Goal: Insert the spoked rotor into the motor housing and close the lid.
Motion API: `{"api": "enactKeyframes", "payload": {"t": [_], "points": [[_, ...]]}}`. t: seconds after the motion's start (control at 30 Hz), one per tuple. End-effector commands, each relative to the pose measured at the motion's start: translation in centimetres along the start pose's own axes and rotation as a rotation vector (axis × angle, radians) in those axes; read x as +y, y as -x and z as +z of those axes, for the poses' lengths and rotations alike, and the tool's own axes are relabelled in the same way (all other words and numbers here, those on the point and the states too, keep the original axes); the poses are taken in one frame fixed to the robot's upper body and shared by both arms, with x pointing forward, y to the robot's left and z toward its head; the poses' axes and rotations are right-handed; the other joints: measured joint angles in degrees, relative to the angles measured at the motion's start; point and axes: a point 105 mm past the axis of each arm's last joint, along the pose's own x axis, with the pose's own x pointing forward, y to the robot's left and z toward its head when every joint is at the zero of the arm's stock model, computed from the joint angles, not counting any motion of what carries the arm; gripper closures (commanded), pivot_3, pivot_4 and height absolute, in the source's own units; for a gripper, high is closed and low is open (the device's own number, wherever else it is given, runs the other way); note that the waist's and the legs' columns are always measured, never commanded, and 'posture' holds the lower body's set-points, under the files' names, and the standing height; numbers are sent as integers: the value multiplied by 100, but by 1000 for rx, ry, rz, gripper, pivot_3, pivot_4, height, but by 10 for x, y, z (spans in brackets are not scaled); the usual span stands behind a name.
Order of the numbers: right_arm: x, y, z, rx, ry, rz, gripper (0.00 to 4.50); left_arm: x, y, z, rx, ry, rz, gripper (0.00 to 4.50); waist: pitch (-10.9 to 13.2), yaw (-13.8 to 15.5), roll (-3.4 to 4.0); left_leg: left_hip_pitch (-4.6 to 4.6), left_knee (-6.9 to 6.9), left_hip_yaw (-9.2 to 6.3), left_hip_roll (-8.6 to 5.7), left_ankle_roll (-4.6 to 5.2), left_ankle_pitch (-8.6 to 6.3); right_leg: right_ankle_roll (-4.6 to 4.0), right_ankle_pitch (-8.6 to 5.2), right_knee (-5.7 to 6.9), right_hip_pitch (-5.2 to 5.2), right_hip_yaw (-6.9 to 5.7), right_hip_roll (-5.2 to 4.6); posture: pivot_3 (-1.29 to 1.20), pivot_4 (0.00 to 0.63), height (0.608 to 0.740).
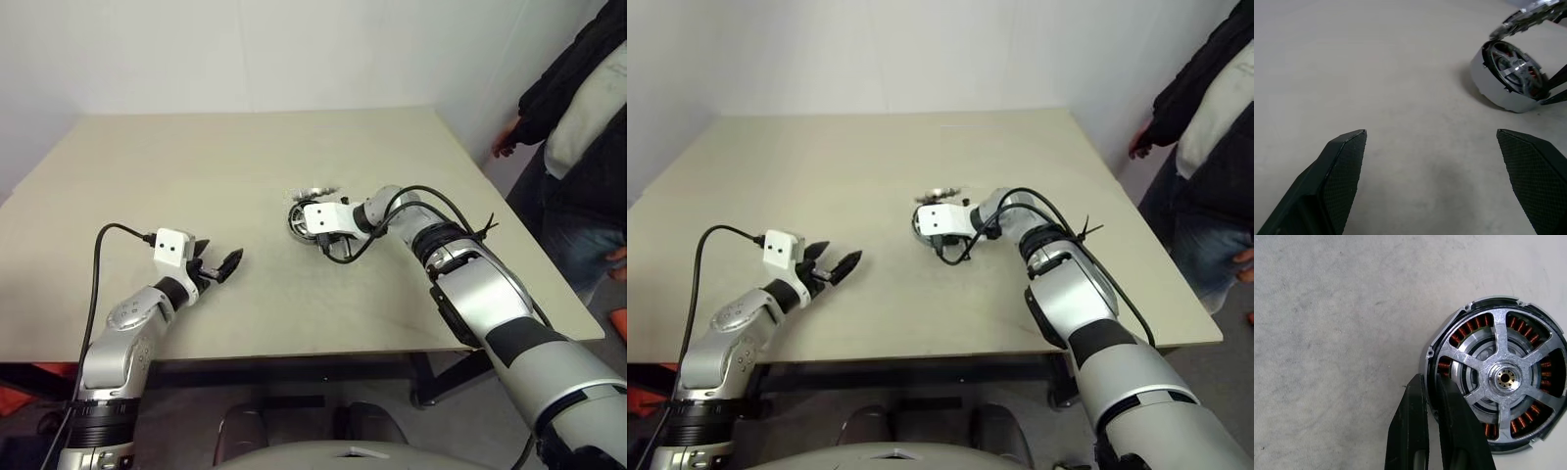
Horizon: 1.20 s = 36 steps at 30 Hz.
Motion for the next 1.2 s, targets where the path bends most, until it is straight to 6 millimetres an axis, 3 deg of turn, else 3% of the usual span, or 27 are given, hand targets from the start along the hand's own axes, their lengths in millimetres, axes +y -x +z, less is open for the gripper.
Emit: {"api": "enactKeyframes", "payload": {"t": [0.03, 0.47, 0.83, 0.97, 1.2], "points": [[-3, 1, -2, 16, 2, -18, 4480, -3, 1, 22, -73, -19, -20, 0, 0, -9, 0, -1, 1, 0, 0, 0, 0, 0, 0, 1, 0, 0, 0, 0, 0, 740], [-8, 7, -1, -41, -121, -48, 4480, -5, 1, 20, -75, -17, -25, 0, 0, -26, 0, -1, 5, -1, -1, 0, 1, -1, 1, 1, 1, 0, 0, 0, 0, 740], [-10, 23, 7, -185, -467, 51, 4480, -8, 3, 15, -72, -9, -16, 0, 1, 15, 2, -31, 7, -2, 8, 25, -12, -5, 0, -14, -21, -20, -1, 0, 0, 740], [4, 29, 15, -205, -652, 186, 4480, -7, 4, 13, -72, -5, -6, 0, 1, 89, 2, -37, 8, -2, 37, 23, -11, -7, -1, -15, -25, -31, -1, 0, 0, 740], [4, 31, 38, -162, -1027, 133, 4480, -8, 7, 10, -71, 1, 6, 0, 1, 124, 2, -17, 7, -2, 41, 8, -4, -6, -1, -10, -18, -31, 6, 0, 0, 740]]}}
